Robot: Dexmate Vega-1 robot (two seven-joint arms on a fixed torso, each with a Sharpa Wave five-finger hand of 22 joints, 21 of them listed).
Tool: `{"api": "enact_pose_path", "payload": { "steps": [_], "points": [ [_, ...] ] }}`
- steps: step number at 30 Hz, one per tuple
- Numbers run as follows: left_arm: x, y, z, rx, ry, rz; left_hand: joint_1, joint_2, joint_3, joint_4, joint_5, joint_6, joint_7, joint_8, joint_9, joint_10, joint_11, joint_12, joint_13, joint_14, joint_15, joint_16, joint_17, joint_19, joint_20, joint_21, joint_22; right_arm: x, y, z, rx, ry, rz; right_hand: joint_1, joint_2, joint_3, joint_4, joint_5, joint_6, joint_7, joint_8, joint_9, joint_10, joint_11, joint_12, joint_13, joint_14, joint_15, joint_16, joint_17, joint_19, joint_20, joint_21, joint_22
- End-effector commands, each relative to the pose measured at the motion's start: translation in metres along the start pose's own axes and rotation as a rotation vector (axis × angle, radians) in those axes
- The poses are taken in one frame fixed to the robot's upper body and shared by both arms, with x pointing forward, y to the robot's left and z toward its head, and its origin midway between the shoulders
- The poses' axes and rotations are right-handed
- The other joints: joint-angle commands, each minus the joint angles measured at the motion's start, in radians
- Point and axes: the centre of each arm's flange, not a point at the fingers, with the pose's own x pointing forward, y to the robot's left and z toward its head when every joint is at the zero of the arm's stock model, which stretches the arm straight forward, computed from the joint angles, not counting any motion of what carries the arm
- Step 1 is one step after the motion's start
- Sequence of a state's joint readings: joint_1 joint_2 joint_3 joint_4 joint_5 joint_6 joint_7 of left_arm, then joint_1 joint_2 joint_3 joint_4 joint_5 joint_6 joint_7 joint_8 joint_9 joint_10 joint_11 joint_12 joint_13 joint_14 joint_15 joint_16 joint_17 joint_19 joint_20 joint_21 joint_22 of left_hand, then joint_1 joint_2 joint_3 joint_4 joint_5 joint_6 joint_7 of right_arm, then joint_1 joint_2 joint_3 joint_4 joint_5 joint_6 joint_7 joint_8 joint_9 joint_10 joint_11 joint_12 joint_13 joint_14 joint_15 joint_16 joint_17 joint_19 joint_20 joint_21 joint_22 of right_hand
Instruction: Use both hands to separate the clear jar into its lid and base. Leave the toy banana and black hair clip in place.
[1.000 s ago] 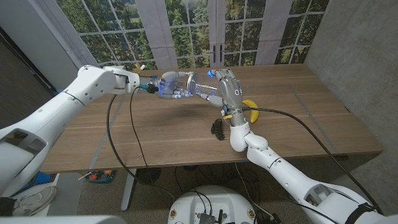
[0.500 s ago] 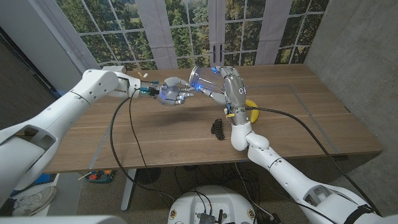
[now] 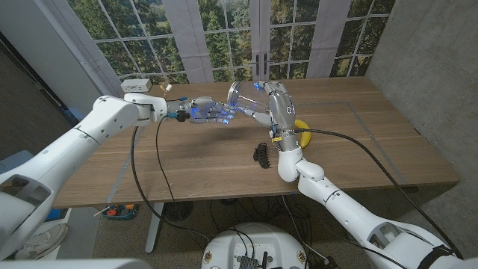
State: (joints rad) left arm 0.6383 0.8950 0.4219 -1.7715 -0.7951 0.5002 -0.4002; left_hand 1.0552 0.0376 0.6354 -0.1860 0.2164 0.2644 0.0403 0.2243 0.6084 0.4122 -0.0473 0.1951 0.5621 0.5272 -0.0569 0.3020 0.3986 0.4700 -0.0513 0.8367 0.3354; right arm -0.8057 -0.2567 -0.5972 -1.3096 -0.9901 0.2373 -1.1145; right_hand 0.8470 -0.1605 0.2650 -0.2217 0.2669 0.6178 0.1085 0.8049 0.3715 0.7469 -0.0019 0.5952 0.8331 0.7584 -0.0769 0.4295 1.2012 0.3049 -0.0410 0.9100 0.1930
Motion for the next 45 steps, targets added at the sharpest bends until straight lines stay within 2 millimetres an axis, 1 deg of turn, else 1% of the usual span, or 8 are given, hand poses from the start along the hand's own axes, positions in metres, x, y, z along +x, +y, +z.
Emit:
{"api": "enact_pose_path", "payload": {
  "steps": [1, 3, 6, 12, 20, 34, 39, 45],
  "points": [
    [-0.029, -0.025, 0.054, 0.625, -0.272, 0.216, 0.012, -0.038, -0.141, 0.017, 0.011, -0.184, 0.002, -0.027, 0.008, -0.24, 0.028, -0.019, 0.003, -0.207, -0.025, -0.067, 0.001, -0.183, 0.039, -0.029, -0.065, 0.001, -0.004, -0.001, 0.006, 0.015, -0.008, 0.079, 0.27, 0.092, 0.086, 0.004, 0.295, -0.18, 0.017, 0.021, 0.2, -0.191, 0.003, 0.004, -0.007, -0.14, 0.005, 0.003, -0.001, -0.044, 0.005, 0.005],
    [-0.03, -0.026, 0.054, 0.655, -0.304, 0.21, -0.002, -0.049, -0.173, 0.02, 0.009, -0.256, 0.003, -0.046, -0.009, -0.313, 0.023, -0.018, -0.01, -0.257, -0.012, -0.088, -0.016, -0.23, 0.058, -0.053, -0.097, 0.001, -0.004, -0.001, 0.007, 0.015, -0.007, 0.079, 0.27, 0.092, 0.086, 0.003, 0.296, -0.178, 0.017, 0.02, 0.201, -0.191, 0.002, 0.002, -0.006, -0.14, 0.006, 0.003, 0.001, -0.042, 0.007, 0.005],
    [-0.028, -0.027, 0.055, 0.676, -0.382, 0.13, -0.047, -0.07, -0.23, 0.027, -0.002, -0.412, -0.106, -0.053, -0.067, -0.409, 0.027, -0.008, -0.044, -0.355, 0.028, -0.115, -0.07, -0.274, 0.079, -0.098, -0.153, 0.001, -0.003, -0.001, 0.002, 0.017, -0.007, 0.08, 0.27, 0.091, 0.085, 0.003, 0.297, -0.178, 0.018, 0.021, 0.201, -0.191, 0.002, 0.003, -0.005, -0.141, 0.008, 0.004, 0.0, -0.042, 0.009, 0.004],
    [-0.02, -0.021, 0.051, 0.586, -0.473, -0.008, -0.115, -0.116, -0.288, 0.03, -0.019, -0.35, -0.253, -0.016, -0.133, -0.405, 0.022, 0.008, -0.089, -0.37, 0.048, -0.109, -0.139, -0.22, 0.07, -0.13, -0.167, 0.001, -0.004, -0.001, 0.0, 0.02, -0.007, 0.078, 0.272, 0.09, 0.086, 0.001, 0.297, -0.18, 0.018, 0.02, 0.2, -0.191, 0.002, 0.004, -0.006, -0.14, 0.008, 0.002, -0.001, -0.042, 0.012, 0.004],
    [-0.012, -0.008, 0.048, 0.452, -0.497, -0.151, -0.123, -0.146, -0.314, 0.02, -0.017, -0.18, -0.259, 0.012, -0.214, -0.33, -0.052, 0.022, -0.166, -0.302, 0.023, -0.096, -0.206, -0.141, 0.058, -0.18, -0.169, 0.005, -0.012, -0.004, 0.151, 0.088, 0.016, 0.076, 0.272, 0.09, 0.087, 0.0, 0.295, -0.184, 0.017, 0.021, 0.201, -0.197, 0.002, 0.005, -0.011, -0.14, 0.003, -0.001, 0.003, -0.053, 0.017, 0.003],
    [-0.022, -0.005, 0.057, 0.485, -0.512, -0.089, 0.024, -0.052, -0.269, 0.012, -0.013, -0.041, -0.26, 0.005, -0.302, -0.219, -0.013, 0.045, -0.249, -0.178, -0.03, -0.064, -0.203, 0.014, 0.012, -0.2, -0.165, 0.006, -0.013, -0.009, 0.147, 0.091, 0.048, 0.08, 0.265, 0.091, 0.082, 0.001, 0.3, -0.2, 0.016, 0.015, 0.2, -0.202, 0.0, 0.008, -0.007, -0.145, -0.007, -0.009, 0.028, -0.063, 0.036, 0.001],
    [-0.036, -0.021, 0.063, 0.632, -0.536, 0.072, -0.059, -0.095, -0.334, 0.038, -0.024, -0.104, -0.26, -0.029, -0.335, -0.32, 0.002, 0.008, -0.278, -0.256, 0.034, -0.101, -0.203, -0.015, 0.184, -0.259, -0.168, 0.006, -0.012, -0.01, 0.13, 0.083, 0.051, 0.081, 0.266, 0.092, 0.082, 0.002, 0.304, -0.202, 0.015, 0.011, 0.204, -0.2, -0.003, 0.003, -0.002, -0.146, -0.007, -0.009, 0.03, -0.061, 0.039, 0.0],
    [-0.04, -0.032, 0.068, 0.703, -0.535, 0.095, -0.092, -0.111, -0.355, 0.039, -0.025, -0.137, -0.261, -0.028, -0.344, -0.364, -0.002, 0.006, -0.283, -0.28, 0.041, -0.106, -0.203, 0.012, 0.223, -0.278, -0.167, 0.006, -0.012, -0.009, 0.111, 0.065, 0.052, 0.083, 0.265, 0.092, 0.08, 0.003, 0.306, -0.201, 0.016, 0.01, 0.212, -0.202, -0.002, 0.001, 0.003, -0.146, -0.007, -0.009, 0.032, -0.059, 0.042, 0.0]
  ]
}}
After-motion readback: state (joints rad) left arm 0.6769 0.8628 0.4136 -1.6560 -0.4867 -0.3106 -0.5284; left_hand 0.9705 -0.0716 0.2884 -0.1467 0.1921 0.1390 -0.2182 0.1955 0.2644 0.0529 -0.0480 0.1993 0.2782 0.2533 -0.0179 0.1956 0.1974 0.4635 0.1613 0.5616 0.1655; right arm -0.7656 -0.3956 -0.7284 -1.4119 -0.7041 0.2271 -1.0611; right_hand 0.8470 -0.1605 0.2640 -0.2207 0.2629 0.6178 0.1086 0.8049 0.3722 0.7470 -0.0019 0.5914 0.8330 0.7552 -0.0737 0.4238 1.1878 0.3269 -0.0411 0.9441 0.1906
